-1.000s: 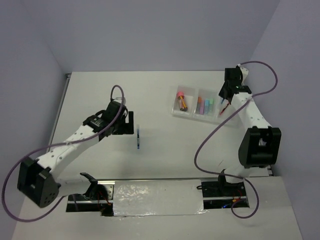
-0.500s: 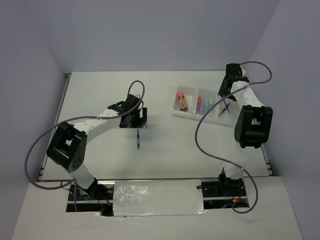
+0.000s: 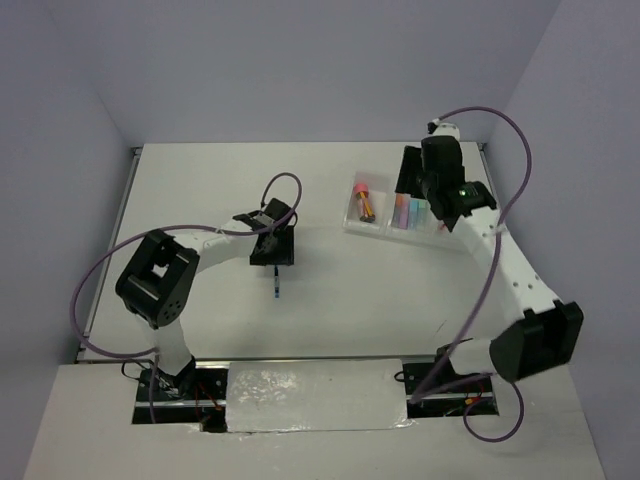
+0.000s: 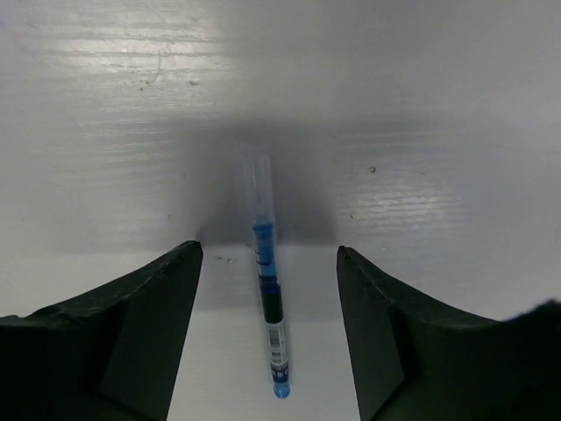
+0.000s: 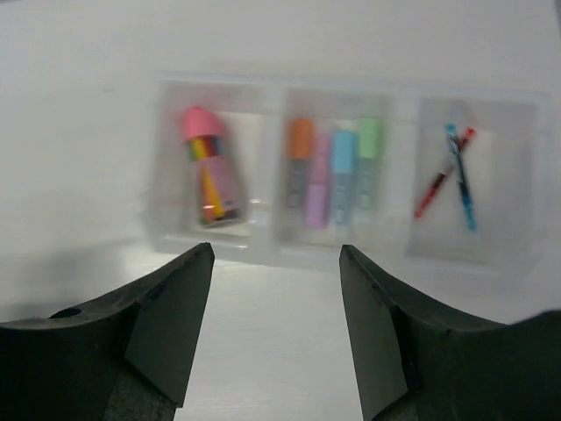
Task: Sort the stationery into containers
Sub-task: Pick up the pen from the center of the board, then place the pen in the storage box, then reset both arms
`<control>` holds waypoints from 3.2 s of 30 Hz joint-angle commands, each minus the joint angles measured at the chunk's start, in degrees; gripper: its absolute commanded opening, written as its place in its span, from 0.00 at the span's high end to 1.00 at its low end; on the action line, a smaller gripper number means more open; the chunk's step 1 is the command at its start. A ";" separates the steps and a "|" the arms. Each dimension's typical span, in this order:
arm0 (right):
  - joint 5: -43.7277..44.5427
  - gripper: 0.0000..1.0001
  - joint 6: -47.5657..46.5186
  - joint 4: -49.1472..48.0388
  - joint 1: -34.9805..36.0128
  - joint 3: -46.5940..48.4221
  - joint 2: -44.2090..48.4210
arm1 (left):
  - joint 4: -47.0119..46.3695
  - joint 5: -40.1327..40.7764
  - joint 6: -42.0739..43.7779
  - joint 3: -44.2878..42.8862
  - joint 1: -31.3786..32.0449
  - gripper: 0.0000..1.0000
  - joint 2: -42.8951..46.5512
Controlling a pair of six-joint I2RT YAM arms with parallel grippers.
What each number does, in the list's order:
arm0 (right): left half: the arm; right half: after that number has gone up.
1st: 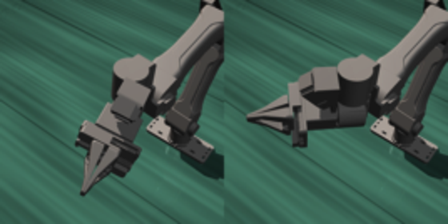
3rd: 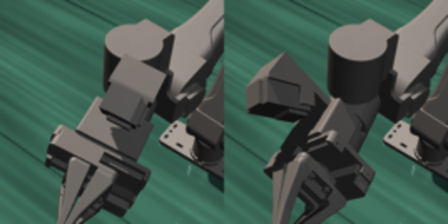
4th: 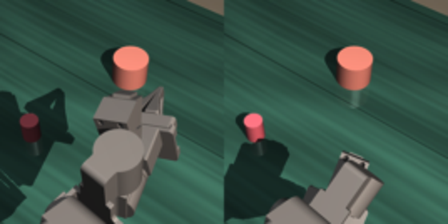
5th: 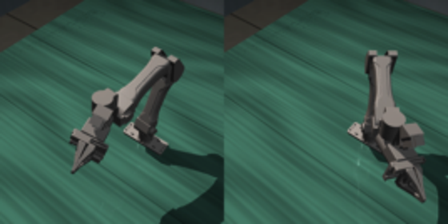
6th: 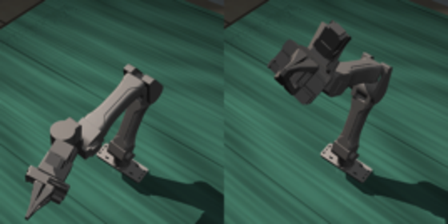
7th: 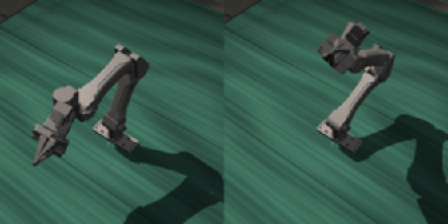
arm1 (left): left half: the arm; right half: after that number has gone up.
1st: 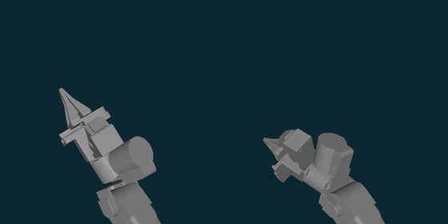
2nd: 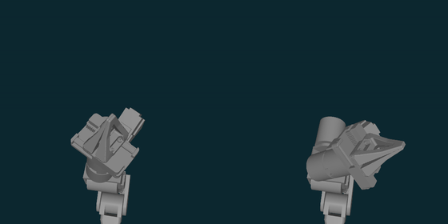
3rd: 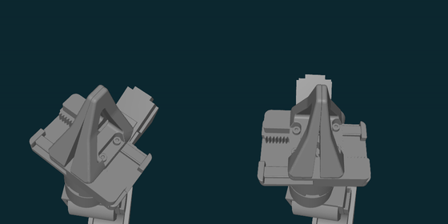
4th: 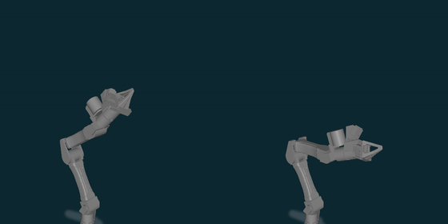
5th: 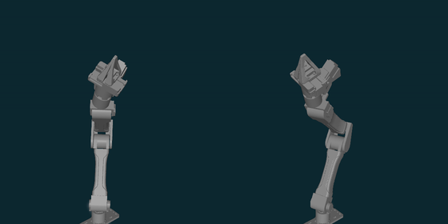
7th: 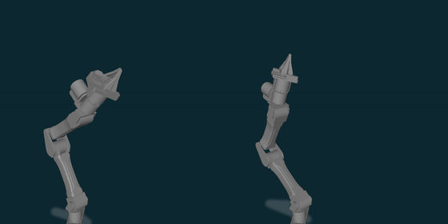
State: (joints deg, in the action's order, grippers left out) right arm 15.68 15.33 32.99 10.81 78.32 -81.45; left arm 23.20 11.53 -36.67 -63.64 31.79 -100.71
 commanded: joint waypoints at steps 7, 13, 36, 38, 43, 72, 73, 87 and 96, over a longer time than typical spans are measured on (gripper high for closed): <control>-4.77 0.33 2.94 -5.91 13.97 -17.47 19.56 | -0.08 4.29 -4.55 2.10 3.27 0.76 -6.36; -28.89 0.05 7.78 -26.81 15.29 -39.51 30.72 | -2.80 3.51 -6.66 6.85 5.03 1.00 6.10; -39.51 0.09 22.82 -70.90 38.58 -48.63 14.66 | -52.29 -15.92 -20.73 37.62 8.20 1.00 54.12; -37.48 0.14 22.55 -69.83 39.02 -45.99 12.38 | -53.26 -16.10 -21.16 38.58 8.20 1.00 54.47; -35.64 0.50 21.67 -70.09 39.11 -43.44 9.65 | -57.73 -15.31 -23.27 42.36 8.38 0.88 55.53; -5.22 0.92 0.84 -6.63 -20.38 -4.34 -10.70 | 27.51 20.37 1.05 1.93 8.29 0.01 65.28; -7.83 0.92 0.93 -5.49 -20.56 -1.19 -12.75 | 27.51 22.64 1.68 3.50 8.37 0.01 66.24; -9.25 0.05 0.84 -2.94 -19.51 3.50 -6.22 | 24.52 30.30 2.03 10.46 8.38 0.01 71.62; -5.57 0.00 -3.73 2.77 1.56 -7.48 29.04 | 25.41 40.41 3.26 0.99 8.29 0.01 63.80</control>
State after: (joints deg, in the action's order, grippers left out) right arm 8.23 13.32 31.00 8.86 74.13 -60.86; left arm 50.61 46.94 -35.73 -57.80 40.01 -35.73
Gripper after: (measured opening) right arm 0.996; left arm 0.993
